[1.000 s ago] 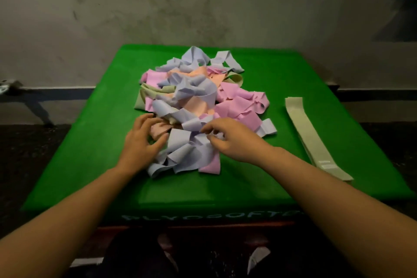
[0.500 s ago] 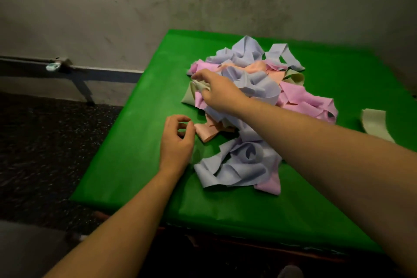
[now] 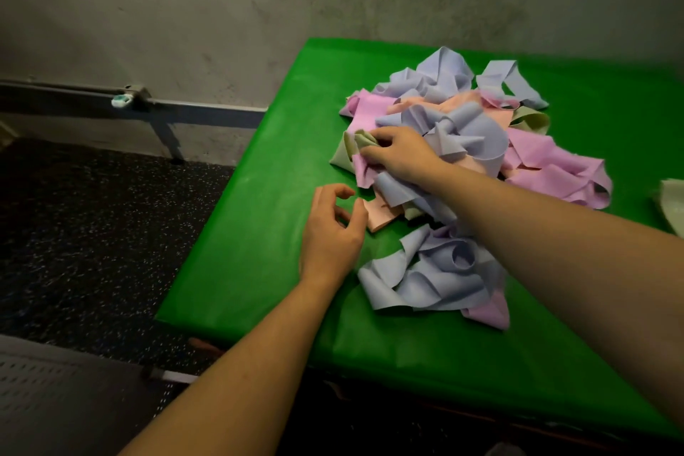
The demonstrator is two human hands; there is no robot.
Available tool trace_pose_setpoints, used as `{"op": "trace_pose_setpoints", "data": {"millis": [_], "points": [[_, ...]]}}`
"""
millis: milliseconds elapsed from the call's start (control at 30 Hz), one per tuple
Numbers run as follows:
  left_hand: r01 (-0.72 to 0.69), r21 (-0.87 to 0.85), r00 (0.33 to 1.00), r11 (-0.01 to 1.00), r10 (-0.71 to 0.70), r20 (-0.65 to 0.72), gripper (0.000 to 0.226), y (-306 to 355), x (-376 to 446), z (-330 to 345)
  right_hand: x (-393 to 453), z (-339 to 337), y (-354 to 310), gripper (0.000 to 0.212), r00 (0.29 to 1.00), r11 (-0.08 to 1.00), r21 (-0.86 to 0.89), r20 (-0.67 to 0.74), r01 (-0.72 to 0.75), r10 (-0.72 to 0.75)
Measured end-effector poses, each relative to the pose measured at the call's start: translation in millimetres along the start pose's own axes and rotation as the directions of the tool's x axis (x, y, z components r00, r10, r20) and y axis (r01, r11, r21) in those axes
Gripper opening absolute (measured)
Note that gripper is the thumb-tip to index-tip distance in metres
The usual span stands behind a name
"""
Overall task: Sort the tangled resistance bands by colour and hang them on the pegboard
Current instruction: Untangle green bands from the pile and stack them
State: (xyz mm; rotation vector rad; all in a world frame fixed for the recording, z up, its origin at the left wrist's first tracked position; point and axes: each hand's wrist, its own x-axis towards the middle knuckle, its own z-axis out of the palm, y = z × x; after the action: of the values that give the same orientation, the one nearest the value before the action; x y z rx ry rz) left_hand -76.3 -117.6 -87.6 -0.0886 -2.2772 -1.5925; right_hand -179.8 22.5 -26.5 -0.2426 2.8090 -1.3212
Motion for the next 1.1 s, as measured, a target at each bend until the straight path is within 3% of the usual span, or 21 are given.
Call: {"op": "trace_pose_setpoints", "data": {"millis": [100,300,467,600,667,800,933,1100], "points": [[0.01,0.025,1.0,1.0,-0.011,0.015,0.018,1,0,0,-18,-17,-13,0.017,0.994,0.989,0.106,0.026,0.1,-0.103],[0.047,0.022,0.997,0.999,-0.048,0.055,0.041,10,-3,-3,-59,-53,-43,0.021,0.969,0.969,0.038,-0.049,0.245,-0.243],[0.114,-0.031,0.978,0.993,-0.106,0.181,0.071,27,-1,-5,-86,-76,-56,0.022,0.98,0.945,0.295,-0.179,0.139,-0.089],[0.09,0.019,0.959,0.996,-0.092,0.266,0.086,52,-6,-5,-105,-98,-72,0.017,0.982,0.734,0.678,-0.165,0.043,0.094],[0.077,-0.008,0.953,0.997,-0.072,0.295,0.089,68,-10,-3,-117,-104,-78,0.018,0.98,0.636,0.77,-0.155,0.042,0.122],[0.043,0.003,0.93,0.999,-0.041,0.366,0.075,90,-18,5,-141,-119,-81,0.019,0.977,0.457,0.886,-0.157,0.075,0.144],[0.118,-0.036,0.891,0.992,-0.09,0.444,0.079,96,-31,7,-169,-140,-80,0.028,0.964,0.249,0.963,-0.161,0.106,0.213],[0.148,-0.118,0.905,0.982,-0.086,0.418,0.065,117,-49,11,-207,-154,-64,0.034,0.955,0.219,0.974,-0.114,0.053,0.274]]}}
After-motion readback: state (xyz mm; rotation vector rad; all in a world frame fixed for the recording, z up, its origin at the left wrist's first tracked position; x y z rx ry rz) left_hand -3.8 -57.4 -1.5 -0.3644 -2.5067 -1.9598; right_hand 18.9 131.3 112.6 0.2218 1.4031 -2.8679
